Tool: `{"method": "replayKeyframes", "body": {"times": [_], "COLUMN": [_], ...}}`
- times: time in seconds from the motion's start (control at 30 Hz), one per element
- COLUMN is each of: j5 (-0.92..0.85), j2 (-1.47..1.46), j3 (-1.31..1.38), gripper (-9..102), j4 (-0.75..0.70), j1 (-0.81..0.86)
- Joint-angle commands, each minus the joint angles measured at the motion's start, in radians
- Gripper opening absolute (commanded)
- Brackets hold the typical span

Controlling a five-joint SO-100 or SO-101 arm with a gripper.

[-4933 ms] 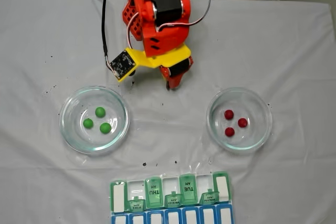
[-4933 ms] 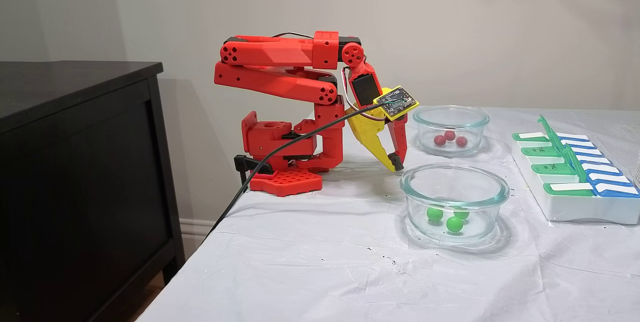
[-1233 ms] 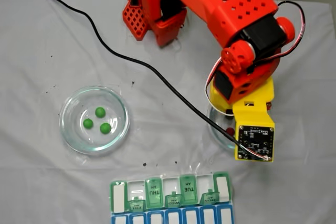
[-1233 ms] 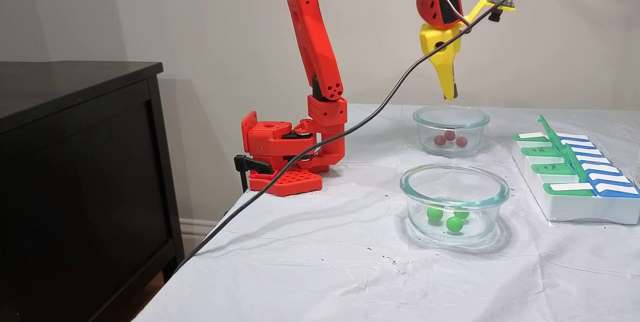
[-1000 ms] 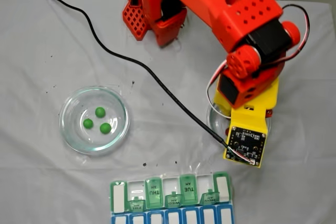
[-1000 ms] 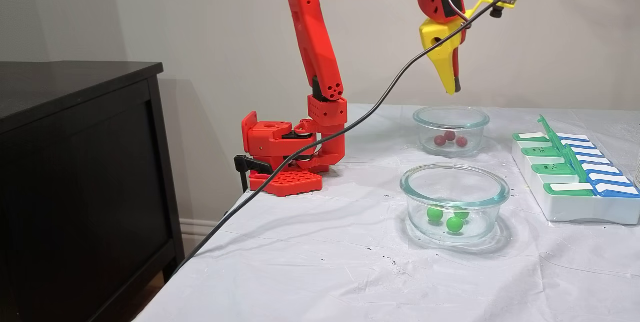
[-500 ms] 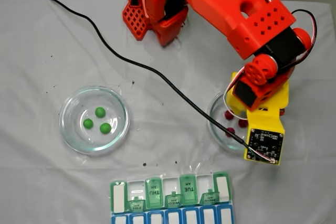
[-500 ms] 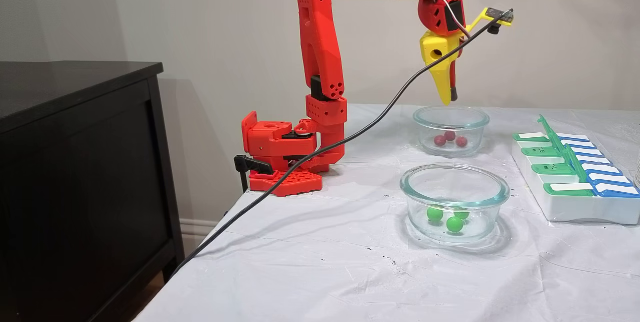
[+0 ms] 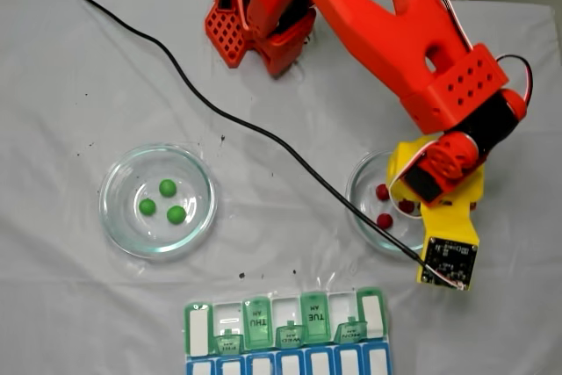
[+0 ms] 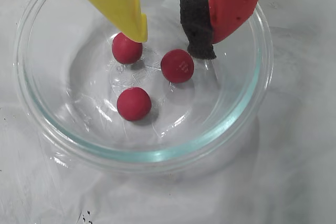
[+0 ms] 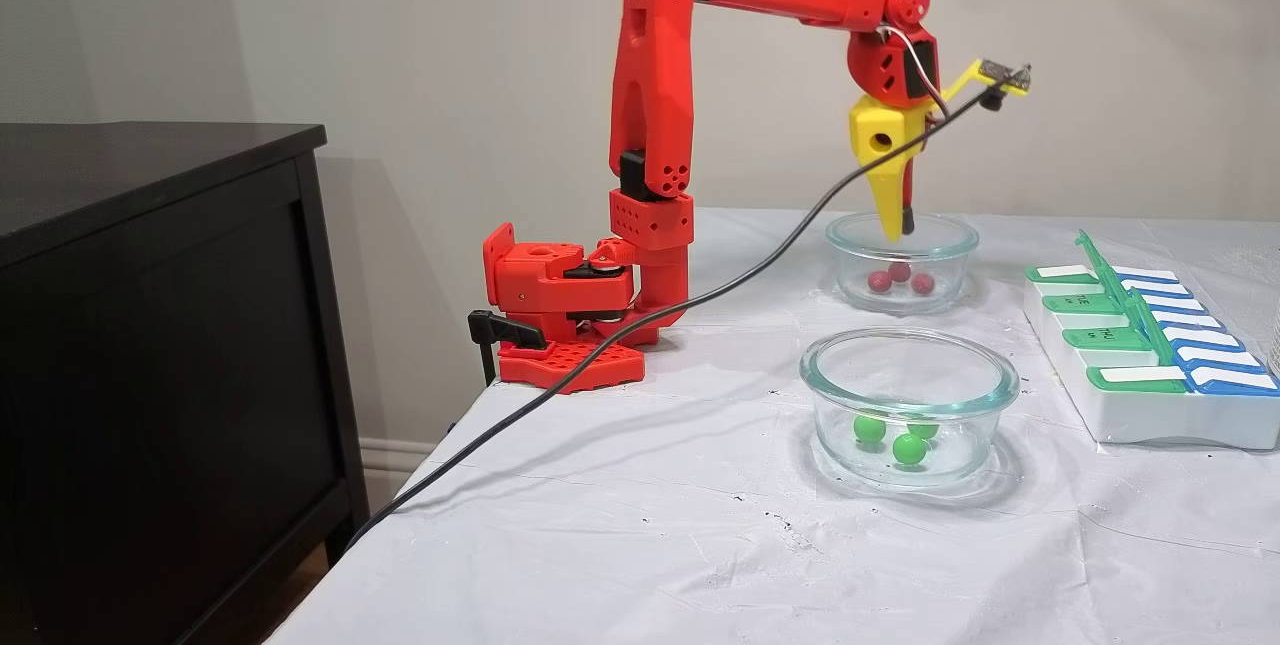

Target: Sort medicines into box.

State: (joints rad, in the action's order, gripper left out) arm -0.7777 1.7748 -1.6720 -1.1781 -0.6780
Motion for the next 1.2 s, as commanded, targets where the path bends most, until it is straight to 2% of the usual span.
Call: {"method": "replayKeyframes", "body": {"times": [0.0, 0.17, 0.4, 0.53, 0.67, 1.17], "j5": [-0.005, 0.005, -0.008, -0.015, -0.015, -0.021], "j2": [0.031, 0.089, 0.080, 0.015, 0.051, 0.066], "j3": [0.121, 0.054, 0.028, 0.071, 0.021, -0.064], "gripper": [15, 18, 15, 12, 11, 13], "j4": [-0.005, 0.035, 0.092, 0.055, 0.078, 0.199], "j1": [0.003, -0.005, -0.008, -0.015, -0.035, -0.058]}}
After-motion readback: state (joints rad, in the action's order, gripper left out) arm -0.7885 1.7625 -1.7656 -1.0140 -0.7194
